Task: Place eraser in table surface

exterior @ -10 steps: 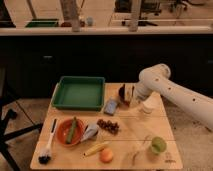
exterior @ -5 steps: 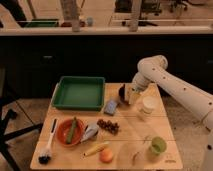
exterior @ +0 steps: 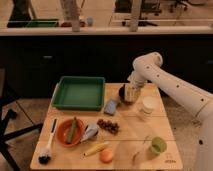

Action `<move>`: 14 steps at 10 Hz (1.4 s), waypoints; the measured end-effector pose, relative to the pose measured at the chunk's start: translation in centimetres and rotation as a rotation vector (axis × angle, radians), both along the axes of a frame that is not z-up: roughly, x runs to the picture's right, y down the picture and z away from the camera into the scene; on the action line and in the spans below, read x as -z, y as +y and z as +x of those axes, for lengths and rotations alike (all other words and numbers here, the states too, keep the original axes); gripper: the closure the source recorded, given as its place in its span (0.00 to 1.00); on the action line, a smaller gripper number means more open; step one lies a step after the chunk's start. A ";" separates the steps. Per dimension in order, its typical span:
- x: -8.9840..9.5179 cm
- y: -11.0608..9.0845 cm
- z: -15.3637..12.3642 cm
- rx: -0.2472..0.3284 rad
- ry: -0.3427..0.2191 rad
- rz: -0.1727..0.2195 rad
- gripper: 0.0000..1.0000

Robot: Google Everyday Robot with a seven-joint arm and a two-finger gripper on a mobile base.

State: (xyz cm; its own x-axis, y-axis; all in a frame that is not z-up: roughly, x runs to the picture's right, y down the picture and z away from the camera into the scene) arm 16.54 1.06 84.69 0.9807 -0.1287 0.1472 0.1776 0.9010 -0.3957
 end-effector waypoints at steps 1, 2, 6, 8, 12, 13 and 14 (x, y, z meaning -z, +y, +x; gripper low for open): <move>-0.5 0.2 -0.2 0.098 0.035 0.055 0.20; -1.0 0.2 -0.4 0.153 0.066 0.095 0.20; -2.5 -0.7 -1.4 0.279 0.097 0.196 0.20; -3.0 -1.4 -1.4 0.331 0.080 0.227 0.20; -3.1 -2.6 -1.4 0.414 -0.007 0.223 0.20; -3.1 -2.9 -1.1 0.431 -0.037 0.210 0.20; -3.2 -2.9 -1.0 0.442 -0.066 0.192 0.20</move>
State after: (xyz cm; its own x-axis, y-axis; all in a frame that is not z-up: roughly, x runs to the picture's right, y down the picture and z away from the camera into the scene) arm 15.59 -1.88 87.90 0.8156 -0.5616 0.1396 0.5787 0.7894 -0.2049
